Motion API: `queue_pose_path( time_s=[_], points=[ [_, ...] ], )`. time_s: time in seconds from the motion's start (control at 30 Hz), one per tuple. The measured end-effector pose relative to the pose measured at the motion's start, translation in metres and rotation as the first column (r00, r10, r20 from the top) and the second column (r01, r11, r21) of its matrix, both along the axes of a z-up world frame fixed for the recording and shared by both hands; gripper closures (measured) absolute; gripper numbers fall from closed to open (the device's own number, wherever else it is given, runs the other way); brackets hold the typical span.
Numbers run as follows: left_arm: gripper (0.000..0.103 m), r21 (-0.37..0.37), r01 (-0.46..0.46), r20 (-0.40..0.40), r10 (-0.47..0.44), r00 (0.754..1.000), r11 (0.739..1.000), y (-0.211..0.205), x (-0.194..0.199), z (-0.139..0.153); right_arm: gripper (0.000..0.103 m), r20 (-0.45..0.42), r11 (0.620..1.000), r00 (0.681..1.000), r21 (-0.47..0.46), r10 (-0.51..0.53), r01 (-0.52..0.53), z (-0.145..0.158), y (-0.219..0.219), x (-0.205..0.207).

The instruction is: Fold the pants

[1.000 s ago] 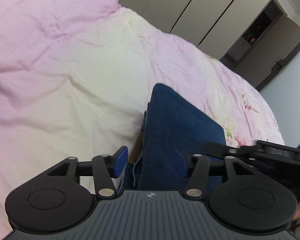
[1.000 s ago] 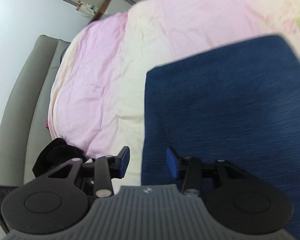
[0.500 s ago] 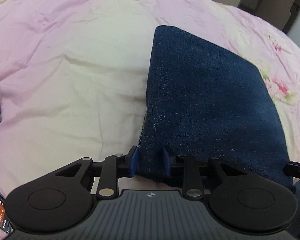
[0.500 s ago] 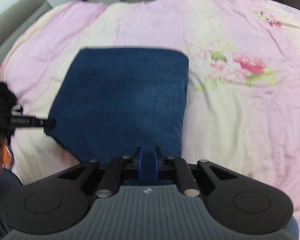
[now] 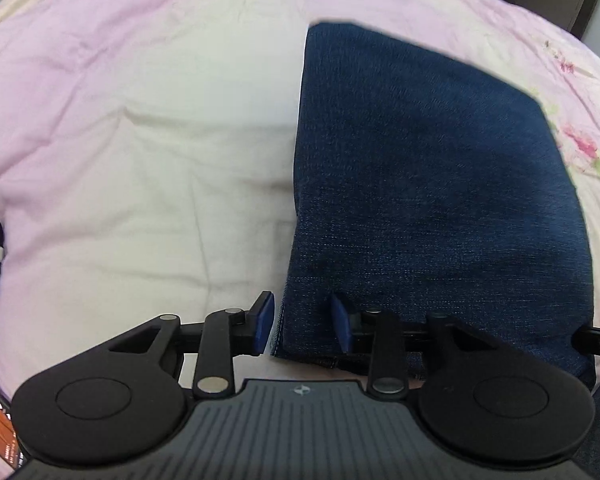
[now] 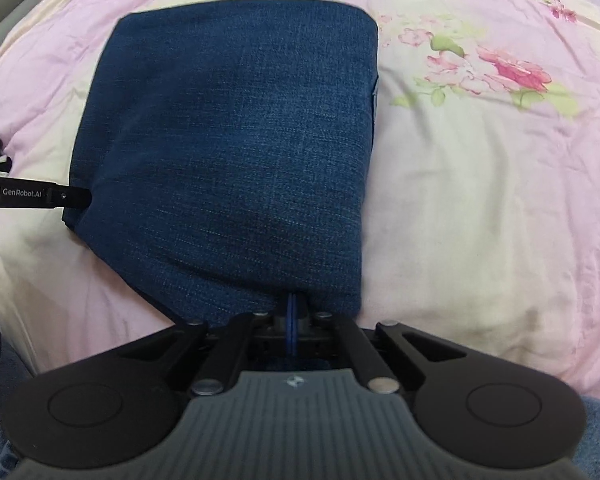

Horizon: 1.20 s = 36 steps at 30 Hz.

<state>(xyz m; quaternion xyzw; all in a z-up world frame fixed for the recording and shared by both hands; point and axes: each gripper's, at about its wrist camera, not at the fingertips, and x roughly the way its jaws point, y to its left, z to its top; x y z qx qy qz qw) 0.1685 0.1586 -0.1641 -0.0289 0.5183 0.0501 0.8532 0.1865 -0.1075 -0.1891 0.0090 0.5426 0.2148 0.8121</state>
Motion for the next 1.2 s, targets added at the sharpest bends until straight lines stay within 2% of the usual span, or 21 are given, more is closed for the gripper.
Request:
queue_pose_path(
  time_s=[0.07,0.17,0.33,0.4,0.43,0.53,0.6,0.9,1.03,1.13,1.2],
  points=[
    [0.062,0.013,0.001,0.051,-0.002,0.999,1.0,-0.002,-0.005,0.015,0.103,0.018,1.0,1.0,0.025,0.0,0.0,0.012,-0.007,-0.006],
    [0.062,-0.019,0.003,0.138,0.0,0.99,1.0,-0.001,0.0,0.039,0.1,0.087,0.999,0.996,0.034,-0.011,0.008,0.034,-0.012,-0.003],
    [0.062,-0.042,0.023,0.251,-0.012,0.968,0.999,-0.002,0.032,0.061,0.099,0.196,0.994,0.978,0.091,-0.075,0.058,0.068,-0.014,0.031],
    [0.062,-0.037,0.016,0.254,-0.006,0.967,0.999,0.002,0.05,0.059,0.098,0.226,0.995,0.971,0.077,-0.079,0.063,0.072,-0.009,0.049],
    [0.066,-0.04,0.012,0.253,-0.001,0.968,0.999,0.004,0.058,0.056,0.096,0.235,0.995,0.969,0.074,-0.079,0.064,0.072,-0.006,0.059],
    [0.072,-0.08,0.009,0.241,0.01,0.97,0.997,0.011,0.079,0.039,0.096,0.234,0.995,0.968,0.072,-0.089,0.074,0.068,0.003,0.087],
    [0.072,-0.102,0.003,0.217,0.019,0.976,0.995,0.017,0.09,0.026,0.096,0.226,0.995,0.97,0.067,-0.091,0.077,0.063,0.01,0.106],
    [0.072,-0.208,-0.024,0.133,0.053,0.99,0.978,0.04,0.118,-0.029,0.099,0.106,0.994,0.989,0.055,-0.099,0.094,-0.002,0.025,0.157],
    [0.067,-0.257,-0.048,0.116,0.08,0.99,0.965,0.047,0.116,-0.028,0.099,0.092,0.994,0.991,0.054,-0.1,0.095,-0.013,0.027,0.163],
    [0.063,-0.339,-0.084,0.108,0.128,0.986,0.937,0.06,0.108,-0.012,0.097,0.084,0.991,0.99,0.081,-0.112,0.106,-0.009,0.022,0.162],
    [0.055,-0.386,-0.089,0.119,0.146,0.982,0.918,0.07,0.099,-0.001,0.079,0.076,0.985,0.989,0.127,-0.13,0.119,-0.001,0.014,0.158]
  ],
)
